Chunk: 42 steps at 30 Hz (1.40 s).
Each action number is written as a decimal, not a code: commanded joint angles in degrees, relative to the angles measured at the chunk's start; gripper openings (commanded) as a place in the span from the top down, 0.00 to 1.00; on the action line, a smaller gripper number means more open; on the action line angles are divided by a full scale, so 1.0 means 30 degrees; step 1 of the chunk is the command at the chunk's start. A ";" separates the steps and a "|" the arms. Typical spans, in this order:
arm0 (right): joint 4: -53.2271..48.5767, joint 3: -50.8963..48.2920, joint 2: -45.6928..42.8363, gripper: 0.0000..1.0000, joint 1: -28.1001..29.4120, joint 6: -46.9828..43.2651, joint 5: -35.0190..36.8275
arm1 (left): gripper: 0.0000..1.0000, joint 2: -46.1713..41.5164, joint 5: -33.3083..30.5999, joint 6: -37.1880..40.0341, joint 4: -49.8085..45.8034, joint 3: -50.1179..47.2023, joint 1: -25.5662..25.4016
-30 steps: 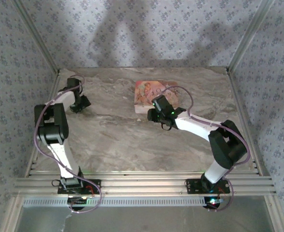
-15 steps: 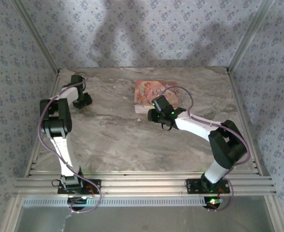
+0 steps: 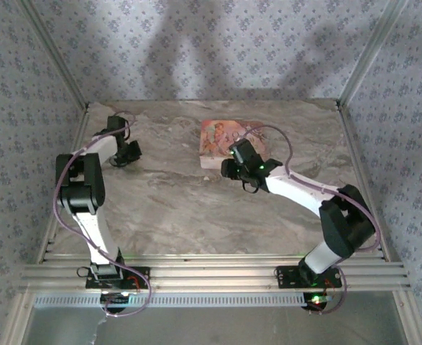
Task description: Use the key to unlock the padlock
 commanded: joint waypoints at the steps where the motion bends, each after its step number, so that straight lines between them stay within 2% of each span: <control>1: -0.0144 -0.0550 -0.1131 0.53 -0.0602 0.0092 -0.0204 | 1.00 -0.1767 0.2072 0.0448 0.0884 -0.0582 -0.0957; 8: 0.1117 -0.1685 -0.2497 0.53 -0.3285 0.0641 -0.3807 | 1.00 -0.4262 0.6873 0.0220 0.3352 -0.2239 -0.3146; 14: 0.2402 -0.1804 -0.3747 0.53 -0.5730 0.1560 -0.7638 | 1.00 -0.4634 1.1082 0.0342 0.4316 -0.1062 -0.5525; 19: 0.3712 -0.1867 -0.4756 0.53 -0.6806 0.2405 -0.9880 | 1.00 -0.4719 1.4470 0.0473 0.5445 -0.0140 -0.6811; 22: 0.4240 -0.1859 -0.5234 0.53 -0.6949 0.2745 -1.0827 | 1.00 -0.4853 1.5374 0.0062 0.6489 -0.0133 -0.7114; 30: 0.7177 -0.3060 -0.5388 0.54 -0.5973 0.5086 -1.1783 | 1.00 -0.5781 1.4672 -0.1380 0.9331 -0.1043 -0.7741; 38: 0.7730 -0.2393 -0.4390 0.55 -0.4124 0.4520 -1.0983 | 1.00 -0.6885 0.7889 -0.1366 0.6947 -0.1188 -0.8932; 42: 0.7487 -0.1401 -0.3284 0.56 -0.3449 0.4017 -1.0551 | 1.00 -0.6834 0.5921 -0.1964 0.5220 -0.0605 -0.9417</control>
